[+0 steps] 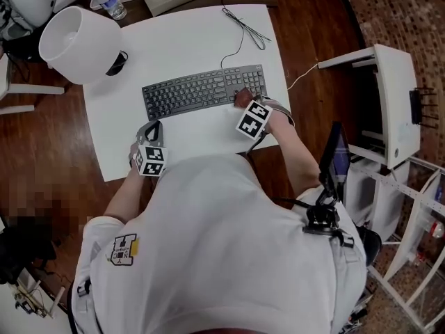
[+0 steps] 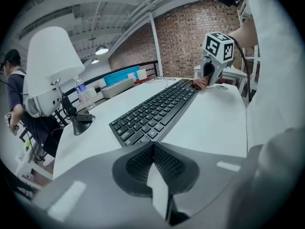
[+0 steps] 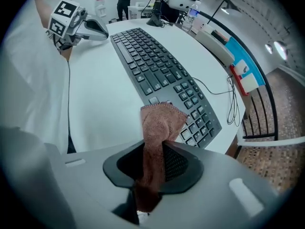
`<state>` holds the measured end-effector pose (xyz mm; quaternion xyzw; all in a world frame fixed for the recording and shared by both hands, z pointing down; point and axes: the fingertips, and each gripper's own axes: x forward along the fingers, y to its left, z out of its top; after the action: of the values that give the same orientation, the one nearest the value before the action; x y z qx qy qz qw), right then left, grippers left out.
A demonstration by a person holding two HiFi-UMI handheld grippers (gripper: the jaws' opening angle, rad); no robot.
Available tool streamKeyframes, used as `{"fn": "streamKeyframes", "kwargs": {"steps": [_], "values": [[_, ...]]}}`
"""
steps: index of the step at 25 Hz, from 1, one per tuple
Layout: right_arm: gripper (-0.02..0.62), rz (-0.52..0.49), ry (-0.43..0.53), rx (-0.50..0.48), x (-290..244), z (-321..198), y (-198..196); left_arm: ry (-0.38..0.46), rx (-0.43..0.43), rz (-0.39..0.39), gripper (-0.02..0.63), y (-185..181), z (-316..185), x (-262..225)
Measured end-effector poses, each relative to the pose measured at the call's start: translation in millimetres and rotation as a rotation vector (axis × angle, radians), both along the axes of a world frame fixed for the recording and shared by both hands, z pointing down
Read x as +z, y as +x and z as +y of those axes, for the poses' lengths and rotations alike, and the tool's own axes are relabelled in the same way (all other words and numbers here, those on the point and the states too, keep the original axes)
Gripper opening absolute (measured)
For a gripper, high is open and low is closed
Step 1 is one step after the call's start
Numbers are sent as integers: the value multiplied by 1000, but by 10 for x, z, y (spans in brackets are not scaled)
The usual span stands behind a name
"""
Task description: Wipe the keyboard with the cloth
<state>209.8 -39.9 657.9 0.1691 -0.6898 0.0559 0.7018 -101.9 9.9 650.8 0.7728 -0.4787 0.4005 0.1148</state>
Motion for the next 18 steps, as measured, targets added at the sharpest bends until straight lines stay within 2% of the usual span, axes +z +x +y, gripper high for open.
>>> {"fn": "streamKeyframes", "kwargs": {"steps": [4,11,14,18], "values": [[89,-17,33,-4,-125,-145,-76,5,6,3,-2,4,41,-37],[89,-71,153,-68,-326,-1097,-524,5,-86,-8,-2,-104,130,-72],[89,-50,137,-96,-190,-1262,-629,3,-126,-6,-2,-147,164,-53],[89,-45,82,-98,-117,-1062,-687,2,-152,-3,-2,-248,216,-53]]}}
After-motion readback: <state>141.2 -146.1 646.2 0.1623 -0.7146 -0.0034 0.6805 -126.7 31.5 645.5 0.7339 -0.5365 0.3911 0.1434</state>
